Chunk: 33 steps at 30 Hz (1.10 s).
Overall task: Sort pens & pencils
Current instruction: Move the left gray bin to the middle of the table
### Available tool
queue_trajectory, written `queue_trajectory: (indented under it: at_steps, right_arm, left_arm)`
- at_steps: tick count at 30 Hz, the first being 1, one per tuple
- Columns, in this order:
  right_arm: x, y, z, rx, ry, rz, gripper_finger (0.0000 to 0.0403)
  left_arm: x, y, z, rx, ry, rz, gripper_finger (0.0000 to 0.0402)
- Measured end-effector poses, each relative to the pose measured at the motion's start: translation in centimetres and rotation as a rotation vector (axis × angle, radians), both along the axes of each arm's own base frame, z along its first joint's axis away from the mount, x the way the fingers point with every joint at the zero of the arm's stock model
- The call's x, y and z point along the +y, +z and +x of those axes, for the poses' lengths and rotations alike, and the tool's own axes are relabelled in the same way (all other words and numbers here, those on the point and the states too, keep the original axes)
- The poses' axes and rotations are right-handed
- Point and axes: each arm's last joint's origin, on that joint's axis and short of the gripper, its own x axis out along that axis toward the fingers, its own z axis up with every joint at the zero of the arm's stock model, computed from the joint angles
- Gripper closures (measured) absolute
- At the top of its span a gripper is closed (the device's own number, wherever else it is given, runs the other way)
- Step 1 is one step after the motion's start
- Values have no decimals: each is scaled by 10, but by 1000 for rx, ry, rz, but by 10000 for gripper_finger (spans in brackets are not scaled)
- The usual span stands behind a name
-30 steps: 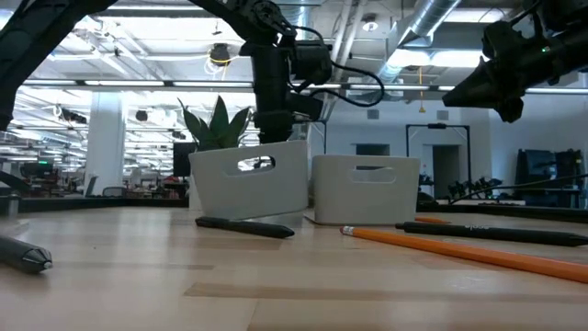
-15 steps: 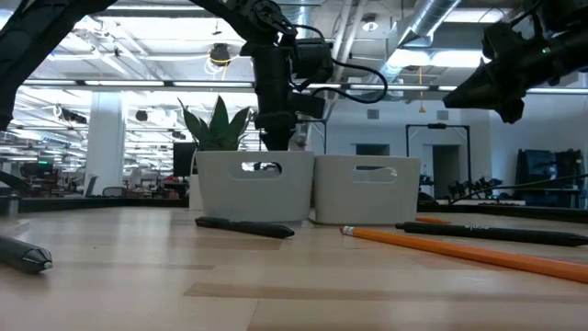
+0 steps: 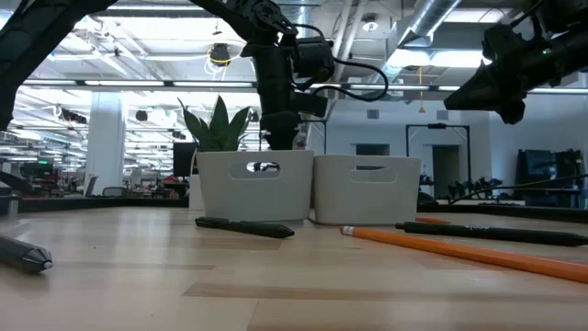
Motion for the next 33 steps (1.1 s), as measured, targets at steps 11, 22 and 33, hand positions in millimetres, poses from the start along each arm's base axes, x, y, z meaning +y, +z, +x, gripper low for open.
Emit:
queue_trajectory:
  at_steps: [11,22,33]
  right_arm:
    - [0,0,0,0,0,0,332]
    - [0,0,0,0,0,-1,332]
    - [0,0,0,-1,0,-1,332]
  left_arm:
    - [0,0,0,0,-6,7,381]
    - [0,0,0,2,-11,8,381]
    - [-2,0,0,-9,-42,-50,380]
